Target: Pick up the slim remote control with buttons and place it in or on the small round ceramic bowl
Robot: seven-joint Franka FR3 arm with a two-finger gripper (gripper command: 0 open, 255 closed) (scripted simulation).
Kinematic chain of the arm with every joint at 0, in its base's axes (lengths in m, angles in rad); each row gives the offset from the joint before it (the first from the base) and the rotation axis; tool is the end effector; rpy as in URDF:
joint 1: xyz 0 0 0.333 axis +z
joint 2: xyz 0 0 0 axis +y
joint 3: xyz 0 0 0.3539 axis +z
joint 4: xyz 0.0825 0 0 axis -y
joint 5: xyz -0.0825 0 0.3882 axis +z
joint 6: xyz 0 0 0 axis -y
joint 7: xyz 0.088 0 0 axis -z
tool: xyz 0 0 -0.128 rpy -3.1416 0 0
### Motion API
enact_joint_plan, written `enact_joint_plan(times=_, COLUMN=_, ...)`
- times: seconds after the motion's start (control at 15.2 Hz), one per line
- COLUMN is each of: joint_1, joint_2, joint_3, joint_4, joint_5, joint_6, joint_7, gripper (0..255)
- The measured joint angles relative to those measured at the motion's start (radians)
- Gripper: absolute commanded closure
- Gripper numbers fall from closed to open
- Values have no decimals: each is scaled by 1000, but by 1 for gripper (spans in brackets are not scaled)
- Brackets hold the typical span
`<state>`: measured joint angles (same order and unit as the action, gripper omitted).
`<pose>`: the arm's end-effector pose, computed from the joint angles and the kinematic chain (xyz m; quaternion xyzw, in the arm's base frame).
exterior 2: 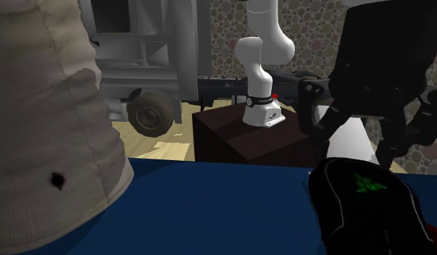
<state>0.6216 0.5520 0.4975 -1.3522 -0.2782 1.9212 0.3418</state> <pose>0.4112 0.6118 0.4498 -0.9224 -0.3839 -0.0354 0.0219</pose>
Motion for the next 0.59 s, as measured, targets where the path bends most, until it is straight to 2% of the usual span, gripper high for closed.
enact_joint_plan(times=0.33, joint_1=165, joint_2=200, joint_3=-24, joint_4=332, joint_5=-63, joint_6=-133, joint_7=64, gripper=255)
enact_joint_plan(times=0.4, joint_1=208, joint_2=264, joint_3=-34, joint_4=451, joint_5=-75, joint_6=-182, joint_7=59, gripper=255)
enact_joint_plan(times=0.46, joint_1=233, joint_2=300, joint_3=-40, joint_4=508, joint_5=-82, joint_6=-202, joint_7=63, gripper=255)
enact_joint_plan(times=0.59, joint_1=251, joint_2=326, joint_3=-44, joint_4=534, joint_5=-88, joint_6=-202, joint_7=72, gripper=255)
